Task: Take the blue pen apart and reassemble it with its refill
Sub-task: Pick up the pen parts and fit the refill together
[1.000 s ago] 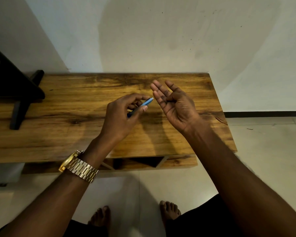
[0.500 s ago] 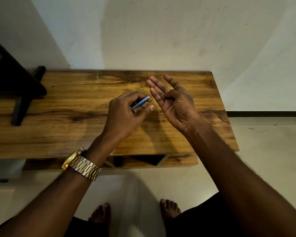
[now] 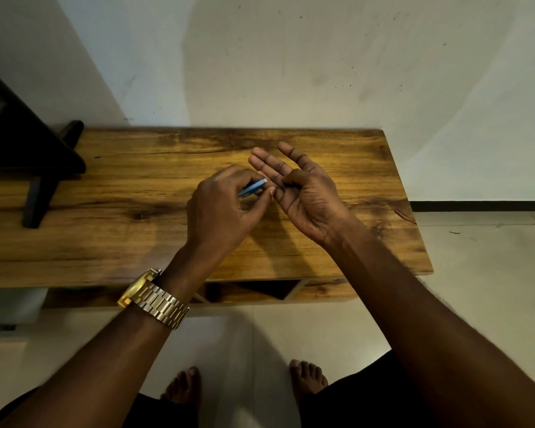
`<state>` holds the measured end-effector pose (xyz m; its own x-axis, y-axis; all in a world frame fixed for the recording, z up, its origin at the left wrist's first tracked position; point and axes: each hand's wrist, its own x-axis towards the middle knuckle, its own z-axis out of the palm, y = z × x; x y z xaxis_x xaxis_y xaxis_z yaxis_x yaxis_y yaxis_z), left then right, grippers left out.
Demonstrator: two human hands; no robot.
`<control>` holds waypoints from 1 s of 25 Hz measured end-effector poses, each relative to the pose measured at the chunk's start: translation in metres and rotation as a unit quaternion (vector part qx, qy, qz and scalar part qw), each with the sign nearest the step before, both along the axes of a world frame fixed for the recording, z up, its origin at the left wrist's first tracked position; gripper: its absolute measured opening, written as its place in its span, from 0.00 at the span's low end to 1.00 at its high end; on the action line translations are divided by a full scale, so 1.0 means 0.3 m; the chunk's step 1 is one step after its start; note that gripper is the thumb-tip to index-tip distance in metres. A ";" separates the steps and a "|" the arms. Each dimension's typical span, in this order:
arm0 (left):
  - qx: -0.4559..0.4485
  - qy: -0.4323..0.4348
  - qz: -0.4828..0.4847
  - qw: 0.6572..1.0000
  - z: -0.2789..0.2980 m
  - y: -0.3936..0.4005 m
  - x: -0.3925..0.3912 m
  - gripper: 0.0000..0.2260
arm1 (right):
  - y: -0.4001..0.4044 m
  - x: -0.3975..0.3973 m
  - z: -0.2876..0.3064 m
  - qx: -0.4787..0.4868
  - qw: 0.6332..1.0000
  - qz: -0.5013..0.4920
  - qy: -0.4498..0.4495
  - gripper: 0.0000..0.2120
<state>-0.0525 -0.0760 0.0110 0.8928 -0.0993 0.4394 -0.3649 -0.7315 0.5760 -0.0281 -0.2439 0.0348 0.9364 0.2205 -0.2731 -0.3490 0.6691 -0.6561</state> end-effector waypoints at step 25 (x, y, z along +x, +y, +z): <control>0.053 -0.008 -0.004 0.999 0.012 0.008 -0.009 0.12 | 0.005 -0.003 -0.009 -0.006 0.999 0.035 -0.012 0.31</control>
<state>-0.0552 -0.0734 0.0148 0.8845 -0.1542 0.4403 -0.3802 -0.7853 0.4887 -0.0288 -0.2423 0.0322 0.9252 0.2820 -0.2538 -0.3784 0.6366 -0.6720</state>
